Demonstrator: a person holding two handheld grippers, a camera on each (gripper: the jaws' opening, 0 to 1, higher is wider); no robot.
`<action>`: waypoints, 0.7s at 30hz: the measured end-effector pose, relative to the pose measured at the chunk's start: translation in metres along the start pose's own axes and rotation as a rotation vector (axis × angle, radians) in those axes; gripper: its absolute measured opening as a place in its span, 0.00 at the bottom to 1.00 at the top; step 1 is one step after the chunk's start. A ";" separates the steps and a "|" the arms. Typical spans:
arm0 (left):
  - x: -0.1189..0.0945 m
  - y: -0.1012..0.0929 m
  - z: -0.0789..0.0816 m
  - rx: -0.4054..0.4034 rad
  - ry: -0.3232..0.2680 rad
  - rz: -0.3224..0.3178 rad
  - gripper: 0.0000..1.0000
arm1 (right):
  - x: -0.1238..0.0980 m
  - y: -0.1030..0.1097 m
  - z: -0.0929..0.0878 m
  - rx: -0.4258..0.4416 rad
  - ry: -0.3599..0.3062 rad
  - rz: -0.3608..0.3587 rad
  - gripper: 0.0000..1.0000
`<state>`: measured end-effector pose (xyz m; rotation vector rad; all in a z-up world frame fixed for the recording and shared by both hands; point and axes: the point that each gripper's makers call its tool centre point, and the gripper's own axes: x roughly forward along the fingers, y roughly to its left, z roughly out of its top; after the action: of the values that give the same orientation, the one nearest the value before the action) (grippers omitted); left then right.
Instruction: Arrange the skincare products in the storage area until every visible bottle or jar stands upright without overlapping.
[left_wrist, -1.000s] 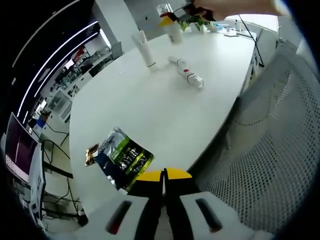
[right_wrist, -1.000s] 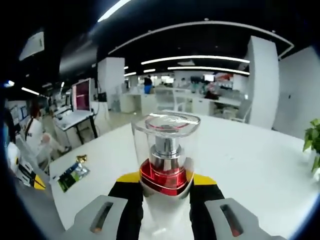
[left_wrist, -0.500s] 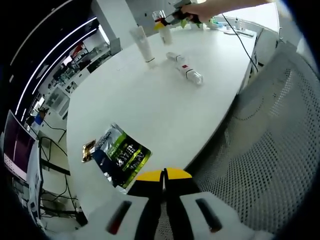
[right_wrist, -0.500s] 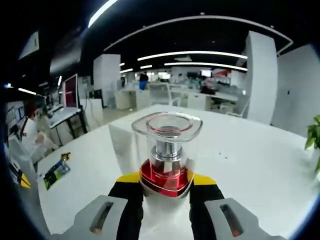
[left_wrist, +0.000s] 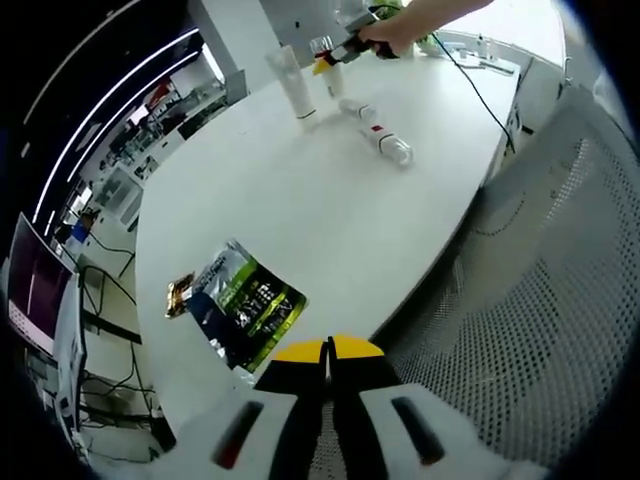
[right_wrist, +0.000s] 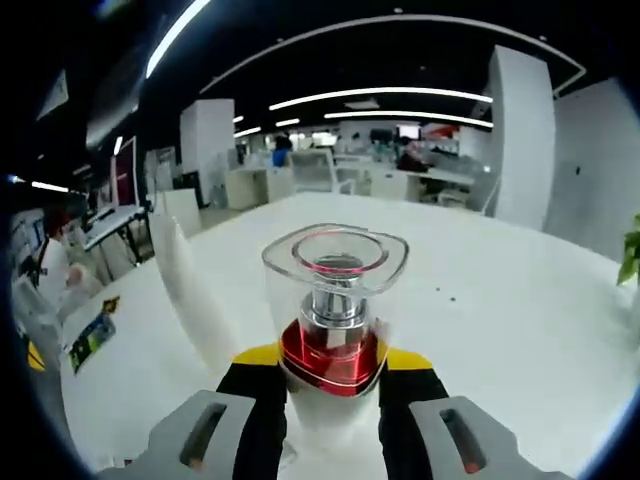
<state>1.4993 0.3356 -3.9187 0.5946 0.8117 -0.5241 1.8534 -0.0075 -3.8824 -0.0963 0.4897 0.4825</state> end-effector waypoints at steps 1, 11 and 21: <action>0.001 0.000 -0.001 -0.002 0.006 -0.003 0.00 | 0.000 0.003 -0.002 -0.012 0.002 0.010 0.30; 0.000 0.001 -0.002 -0.015 0.009 0.005 0.00 | 0.001 0.022 -0.002 -0.064 -0.018 0.046 0.30; 0.001 0.000 -0.004 -0.018 0.016 0.000 0.00 | -0.007 0.042 -0.004 -0.149 -0.045 0.158 0.31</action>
<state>1.4977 0.3376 -3.9211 0.5832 0.8309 -0.5124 1.8267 0.0260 -3.8817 -0.1909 0.4180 0.6743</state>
